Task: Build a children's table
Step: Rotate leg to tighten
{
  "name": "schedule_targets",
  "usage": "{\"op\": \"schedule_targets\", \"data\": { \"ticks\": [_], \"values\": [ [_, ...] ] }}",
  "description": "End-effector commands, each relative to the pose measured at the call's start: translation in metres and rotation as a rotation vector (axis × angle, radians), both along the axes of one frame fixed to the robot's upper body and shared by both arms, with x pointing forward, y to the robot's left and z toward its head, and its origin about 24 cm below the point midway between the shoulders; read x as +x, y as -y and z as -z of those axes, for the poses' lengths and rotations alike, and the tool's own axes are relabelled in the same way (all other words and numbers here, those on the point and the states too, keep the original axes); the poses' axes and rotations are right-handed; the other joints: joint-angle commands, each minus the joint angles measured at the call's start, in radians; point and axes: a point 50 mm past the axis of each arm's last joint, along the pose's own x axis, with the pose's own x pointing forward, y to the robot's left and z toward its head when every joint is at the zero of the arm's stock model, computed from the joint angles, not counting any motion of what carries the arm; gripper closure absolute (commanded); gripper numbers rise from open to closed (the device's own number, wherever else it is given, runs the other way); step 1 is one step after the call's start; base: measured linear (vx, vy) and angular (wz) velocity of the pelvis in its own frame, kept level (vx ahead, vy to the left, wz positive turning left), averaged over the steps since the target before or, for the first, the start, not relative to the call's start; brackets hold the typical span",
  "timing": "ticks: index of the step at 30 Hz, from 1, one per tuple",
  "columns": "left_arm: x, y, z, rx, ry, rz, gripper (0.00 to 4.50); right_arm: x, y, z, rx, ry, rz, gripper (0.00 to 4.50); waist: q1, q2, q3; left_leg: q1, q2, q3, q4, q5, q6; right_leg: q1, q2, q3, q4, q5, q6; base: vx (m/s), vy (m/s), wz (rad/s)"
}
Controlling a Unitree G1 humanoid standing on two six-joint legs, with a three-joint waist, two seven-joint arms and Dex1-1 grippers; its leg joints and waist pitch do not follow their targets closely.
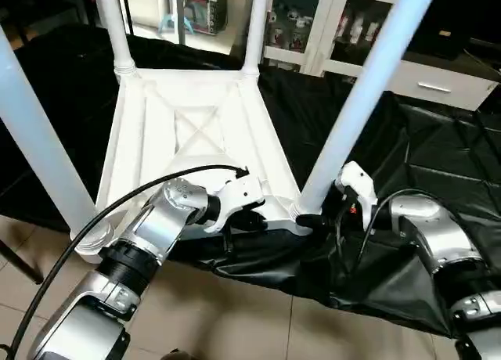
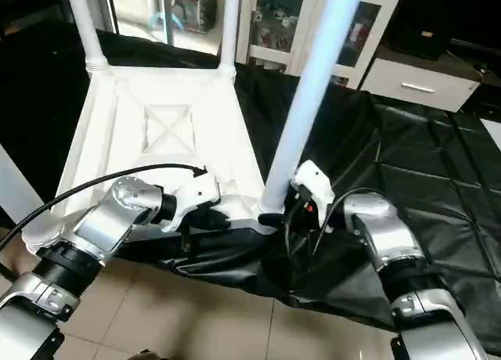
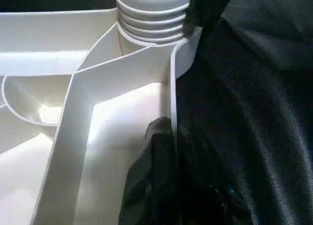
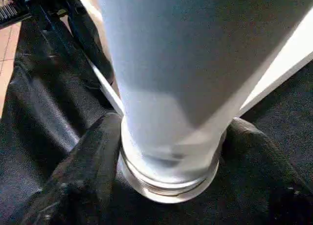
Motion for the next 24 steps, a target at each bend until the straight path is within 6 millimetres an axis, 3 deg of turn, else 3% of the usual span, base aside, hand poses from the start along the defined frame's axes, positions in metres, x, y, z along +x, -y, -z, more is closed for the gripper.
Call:
{"op": "schedule_targets", "data": {
  "ticks": [1, 7, 14, 16, 17, 20, 24],
  "values": [
    [-0.009, 0.007, 0.010, 0.027, -0.057, 0.066, 4.50, 0.002, 0.005, -0.001, -0.022, 0.014, 0.016, 1.71, 0.000, 0.001, -0.063, 0.022, 0.044, -0.015, -0.062, -0.065, 0.081, 0.040, -0.052, 0.032, -0.044, 0.085, -0.309, 0.000, 0.000, 0.00],
    [-0.010, 0.006, 0.011, 0.033, -0.065, 0.066, 4.50, 0.000, 0.006, 0.004, 0.006, 0.007, 0.062, 1.76, -0.001, 0.005, -0.064, 0.023, 0.043, -0.015, -0.062, -0.066, 0.079, 0.040, -0.051, 0.032, -0.043, 0.109, -0.316, 0.000, 0.000, 0.00],
    [-0.009, 0.007, 0.012, 0.030, -0.067, 0.053, 4.50, -0.001, 0.005, 0.009, 0.036, 0.000, 0.123, 1.78, -0.003, 0.006, -0.061, 0.025, 0.044, -0.016, -0.067, -0.113, 0.058, 0.038, -0.050, 0.032, -0.048, 0.058, -0.307, 0.000, 0.000, 0.00],
    [-0.001, 0.010, 0.011, 0.005, -0.057, -0.037, 4.50, 0.006, 0.004, 0.012, 0.052, 0.002, 0.284, 1.78, -0.005, 0.003, -0.059, 0.024, 0.043, -0.016, -0.069, -0.136, 0.045, 0.037, -0.051, 0.033, -0.053, 0.018, -0.298, 0.000, 0.000, 0.00],
    [-0.001, 0.010, 0.011, 0.005, -0.057, -0.037, 4.50, 0.006, 0.004, 0.012, 0.052, 0.002, 0.284, 1.78, -0.007, 0.006, -0.056, 0.024, 0.043, -0.018, -0.074, -0.156, 0.028, 0.035, -0.051, 0.034, -0.056, -0.017, -0.289, 0.000, 0.000, 0.00],
    [0.016, 0.016, 0.009, -0.021, -0.016, -0.231, 4.50, 0.014, -0.001, 0.020, 0.063, -0.013, 0.534, 1.78, -0.016, 0.004, -0.055, 0.025, 0.041, -0.020, -0.079, -0.202, -0.014, 0.032, -0.052, 0.034, -0.065, -0.102, -0.258, 0.000, 0.000, 0.00],
    [0.033, 0.039, 0.001, -0.067, 0.038, -0.417, 4.50, 0.014, -0.014, 0.041, 0.021, -0.030, 0.874, 1.78, -0.026, 0.004, -0.057, 0.023, 0.038, -0.024, -0.081, -0.224, -0.050, 0.028, -0.055, 0.035, -0.074, -0.159, -0.226, 0.000, 0.000, 0.00]
  ]
}}
